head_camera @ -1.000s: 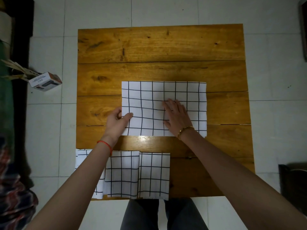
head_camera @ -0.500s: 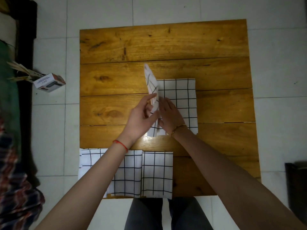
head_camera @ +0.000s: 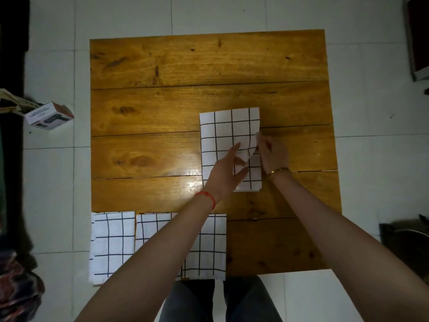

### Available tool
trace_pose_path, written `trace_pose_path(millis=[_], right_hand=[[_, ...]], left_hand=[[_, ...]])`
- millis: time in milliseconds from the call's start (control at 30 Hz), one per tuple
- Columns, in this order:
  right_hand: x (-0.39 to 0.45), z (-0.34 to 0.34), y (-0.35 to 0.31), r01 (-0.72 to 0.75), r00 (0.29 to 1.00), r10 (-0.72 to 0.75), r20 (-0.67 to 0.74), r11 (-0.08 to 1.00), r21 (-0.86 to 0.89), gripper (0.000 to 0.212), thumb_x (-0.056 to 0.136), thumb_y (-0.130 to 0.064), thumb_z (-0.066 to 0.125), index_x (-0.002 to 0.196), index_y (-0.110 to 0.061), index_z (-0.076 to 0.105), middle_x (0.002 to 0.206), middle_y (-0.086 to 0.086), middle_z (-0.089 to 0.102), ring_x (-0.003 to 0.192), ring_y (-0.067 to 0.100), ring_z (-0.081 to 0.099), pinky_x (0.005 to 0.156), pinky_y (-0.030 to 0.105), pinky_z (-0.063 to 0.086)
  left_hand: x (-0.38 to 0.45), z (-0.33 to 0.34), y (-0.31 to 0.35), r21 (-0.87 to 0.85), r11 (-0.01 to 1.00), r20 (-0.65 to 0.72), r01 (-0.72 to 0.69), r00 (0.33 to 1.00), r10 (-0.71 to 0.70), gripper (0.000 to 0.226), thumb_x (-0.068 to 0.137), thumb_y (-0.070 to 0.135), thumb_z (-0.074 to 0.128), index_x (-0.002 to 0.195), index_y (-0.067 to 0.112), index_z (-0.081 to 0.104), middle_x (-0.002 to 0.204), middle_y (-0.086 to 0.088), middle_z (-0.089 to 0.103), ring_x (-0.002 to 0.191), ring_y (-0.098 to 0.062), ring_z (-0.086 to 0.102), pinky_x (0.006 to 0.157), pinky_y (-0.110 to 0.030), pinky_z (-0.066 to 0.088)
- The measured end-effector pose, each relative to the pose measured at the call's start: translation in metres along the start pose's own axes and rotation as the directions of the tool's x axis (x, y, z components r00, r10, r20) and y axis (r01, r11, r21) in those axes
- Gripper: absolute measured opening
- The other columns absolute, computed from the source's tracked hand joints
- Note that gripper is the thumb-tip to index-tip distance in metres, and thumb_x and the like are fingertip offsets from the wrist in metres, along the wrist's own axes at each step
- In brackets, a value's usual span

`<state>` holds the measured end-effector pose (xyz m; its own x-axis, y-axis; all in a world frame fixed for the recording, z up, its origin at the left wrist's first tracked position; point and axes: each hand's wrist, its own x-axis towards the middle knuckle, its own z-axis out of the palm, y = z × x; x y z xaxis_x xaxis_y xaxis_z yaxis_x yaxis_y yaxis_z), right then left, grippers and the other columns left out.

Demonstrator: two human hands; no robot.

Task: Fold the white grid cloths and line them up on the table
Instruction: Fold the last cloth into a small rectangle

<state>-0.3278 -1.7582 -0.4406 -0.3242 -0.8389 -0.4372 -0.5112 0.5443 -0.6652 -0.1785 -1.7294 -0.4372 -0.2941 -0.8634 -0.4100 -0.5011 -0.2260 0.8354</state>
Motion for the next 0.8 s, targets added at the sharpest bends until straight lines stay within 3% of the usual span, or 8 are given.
trace_pose_path(millis=[133,300,433,567,700,800], right_hand=[[0.011,0.003,0.005,-0.013,1.0,0.015,0.015,0.992,-0.129,0.026,0.088,-0.037,0.061,0.097,-0.013,0.065,0.084,-0.004,0.06,0.078,0.008,0.054,0.064,0.017,0.039],[0.017,0.004,0.008,-0.03,0.999,0.033,0.018,0.984,-0.178,0.018,0.088,-0.024,0.062,0.098,-0.009,0.065,0.092,0.005,0.066,0.084,0.015,0.058,0.074,0.025,0.047],[0.015,0.004,0.009,0.007,0.998,0.004,0.055,0.98,-0.199,0.014,0.088,-0.018,0.062,0.096,-0.008,0.063,0.091,0.007,0.064,0.082,0.016,0.056,0.073,0.024,0.046],[0.013,0.006,0.012,0.052,0.998,-0.041,0.05,0.967,-0.248,0.018,0.083,-0.012,0.064,0.098,-0.008,0.055,0.092,0.009,0.059,0.081,0.019,0.054,0.069,0.027,0.046],[0.013,0.011,0.004,0.195,0.971,-0.233,-0.057,0.904,-0.38,0.041,0.077,-0.011,0.064,0.114,-0.006,0.046,0.11,0.012,0.051,0.098,0.024,0.05,0.078,0.034,0.048],[0.019,0.021,-0.012,0.388,0.906,-0.421,0.051,0.772,-0.503,0.048,0.082,-0.017,0.056,0.128,-0.009,0.044,0.126,0.012,0.049,0.113,0.027,0.047,0.09,0.038,0.047]], left_hand=[[-0.006,-0.007,-0.007,0.025,1.0,0.036,-0.001,0.999,0.0,0.066,0.091,0.028,0.064,0.148,0.018,0.032,0.125,0.004,0.06,0.119,-0.005,0.051,0.098,-0.015,0.038],[-0.006,-0.041,-0.029,0.248,0.965,-0.18,-0.079,0.975,0.127,0.045,0.094,0.015,0.055,0.138,0.011,0.048,0.135,-0.006,0.052,0.127,-0.019,0.046,0.109,-0.029,0.037],[0.004,-0.067,-0.048,0.425,0.905,-0.184,-0.007,0.978,0.094,0.056,0.087,0.012,0.057,0.141,0.009,0.043,0.146,-0.011,0.041,0.135,-0.026,0.036,0.114,-0.038,0.032],[0.015,-0.08,-0.048,0.594,0.804,-0.085,0.017,0.996,0.042,0.071,0.089,0.017,0.058,0.151,0.011,0.025,0.158,-0.01,0.022,0.146,-0.03,0.019,0.119,-0.045,0.021],[0.028,-0.087,-0.04,0.693,0.721,-0.007,-0.01,1.0,0.02,0.078,0.092,0.023,0.056,0.154,0.016,0.011,0.162,-0.003,0.007,0.149,-0.025,0.003,0.12,-0.047,0.015],[0.039,-0.088,-0.035,0.746,0.665,0.034,-0.014,0.999,-0.018,0.081,0.093,0.027,0.055,0.155,0.017,0.002,0.163,0.0,-0.002,0.149,-0.024,-0.004,0.121,-0.048,0.011]])
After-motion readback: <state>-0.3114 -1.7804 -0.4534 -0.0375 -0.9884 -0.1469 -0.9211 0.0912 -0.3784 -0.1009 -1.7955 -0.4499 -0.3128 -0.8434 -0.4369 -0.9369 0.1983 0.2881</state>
